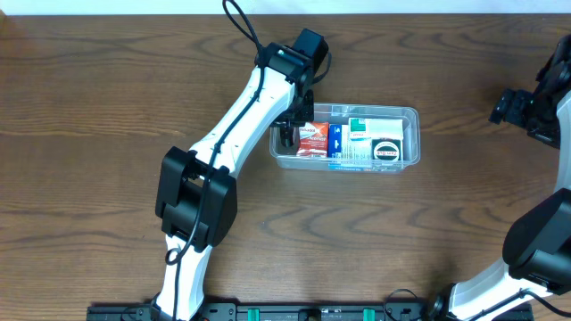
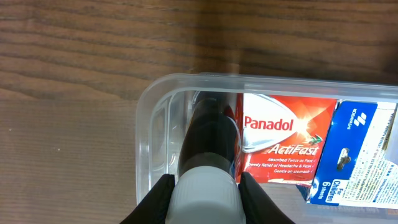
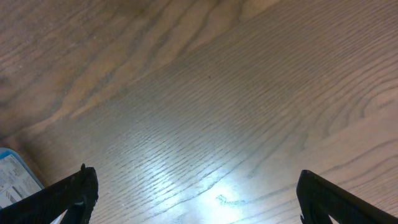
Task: Pack container
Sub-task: 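Lower the bottle upright into the container beside the red box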
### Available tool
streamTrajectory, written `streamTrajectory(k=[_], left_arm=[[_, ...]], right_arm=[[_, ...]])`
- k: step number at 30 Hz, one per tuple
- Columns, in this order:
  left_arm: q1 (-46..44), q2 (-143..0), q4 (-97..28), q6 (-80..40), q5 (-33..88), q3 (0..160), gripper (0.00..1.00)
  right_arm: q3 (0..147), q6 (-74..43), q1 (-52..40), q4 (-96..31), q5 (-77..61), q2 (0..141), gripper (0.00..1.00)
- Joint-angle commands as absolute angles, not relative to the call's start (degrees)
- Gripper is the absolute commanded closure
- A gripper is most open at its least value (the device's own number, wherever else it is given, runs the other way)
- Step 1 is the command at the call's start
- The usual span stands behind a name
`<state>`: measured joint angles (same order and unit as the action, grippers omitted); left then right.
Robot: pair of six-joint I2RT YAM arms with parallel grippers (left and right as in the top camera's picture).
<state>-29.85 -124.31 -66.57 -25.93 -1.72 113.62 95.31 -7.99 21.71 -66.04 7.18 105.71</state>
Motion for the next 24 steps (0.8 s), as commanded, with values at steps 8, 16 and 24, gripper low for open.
streamTrajectory(k=[8,16,24], left_arm=[[-29.9,-124.4,-66.8,-26.9,-2.3,113.8,0.48],[-29.9,-124.4,-66.7,-26.6,-2.4,113.8,0.48],[-29.9,-124.3,-66.7,-25.3,-2.4,113.8,0.49]], right_arm=[[96.3,-7.2,22.2,-66.0,7.5,105.6,0.01],[96.3,-7.2,22.1,-66.0,7.5,105.6,0.01],[96.3,-7.2,22.1,-66.0,7.5,105.6,0.01]])
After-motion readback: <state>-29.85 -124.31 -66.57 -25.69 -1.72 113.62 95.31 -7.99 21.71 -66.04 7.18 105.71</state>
